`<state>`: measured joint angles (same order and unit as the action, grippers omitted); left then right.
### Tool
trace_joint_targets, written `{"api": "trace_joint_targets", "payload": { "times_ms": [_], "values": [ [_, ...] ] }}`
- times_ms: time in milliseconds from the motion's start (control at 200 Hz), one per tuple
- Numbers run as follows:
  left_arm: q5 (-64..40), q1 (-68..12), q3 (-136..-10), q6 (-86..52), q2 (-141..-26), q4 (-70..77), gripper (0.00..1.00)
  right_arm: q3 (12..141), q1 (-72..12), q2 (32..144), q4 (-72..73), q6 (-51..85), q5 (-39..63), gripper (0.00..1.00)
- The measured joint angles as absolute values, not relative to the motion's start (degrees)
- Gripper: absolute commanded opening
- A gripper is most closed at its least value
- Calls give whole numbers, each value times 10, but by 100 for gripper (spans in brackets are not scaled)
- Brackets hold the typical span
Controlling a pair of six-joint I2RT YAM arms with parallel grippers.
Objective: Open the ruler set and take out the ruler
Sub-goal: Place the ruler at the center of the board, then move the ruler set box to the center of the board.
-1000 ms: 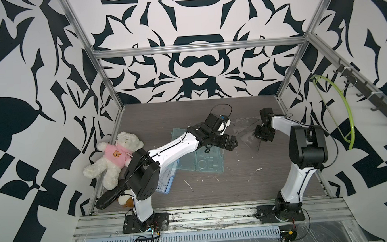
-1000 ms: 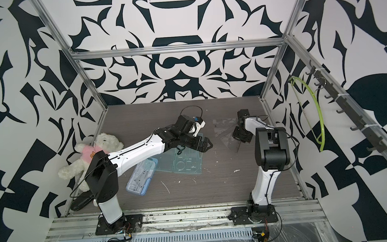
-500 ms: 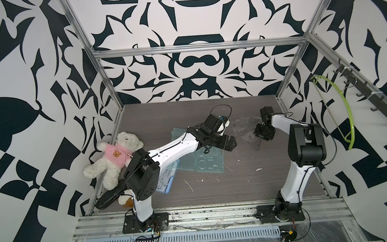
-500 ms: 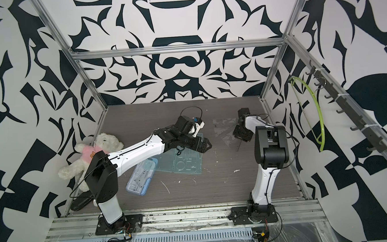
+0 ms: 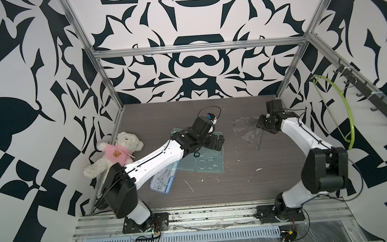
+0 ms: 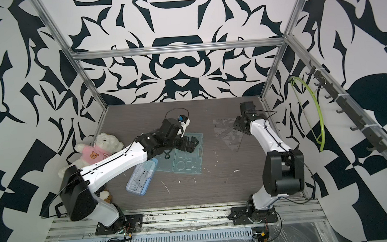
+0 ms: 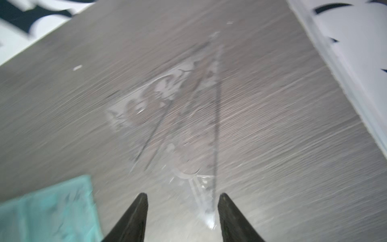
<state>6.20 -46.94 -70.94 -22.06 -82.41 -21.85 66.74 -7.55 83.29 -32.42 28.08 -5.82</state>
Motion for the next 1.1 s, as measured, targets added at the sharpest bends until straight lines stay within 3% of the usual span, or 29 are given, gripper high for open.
{"api": "trace_joint_targets", "payload": {
  "times_ms": [225,425,1100],
  "values": [
    [27,-312,-618,-299,-696,-241,100,573,-347,782,-334,303,-85,59],
    [-26,-297,-545,-344,-598,-304,99,544,-488,842,-366,355,-113,58],
    [-122,-238,-463,-365,-596,-350,99,544,-632,901,-356,573,-111,48]
  ]
}}
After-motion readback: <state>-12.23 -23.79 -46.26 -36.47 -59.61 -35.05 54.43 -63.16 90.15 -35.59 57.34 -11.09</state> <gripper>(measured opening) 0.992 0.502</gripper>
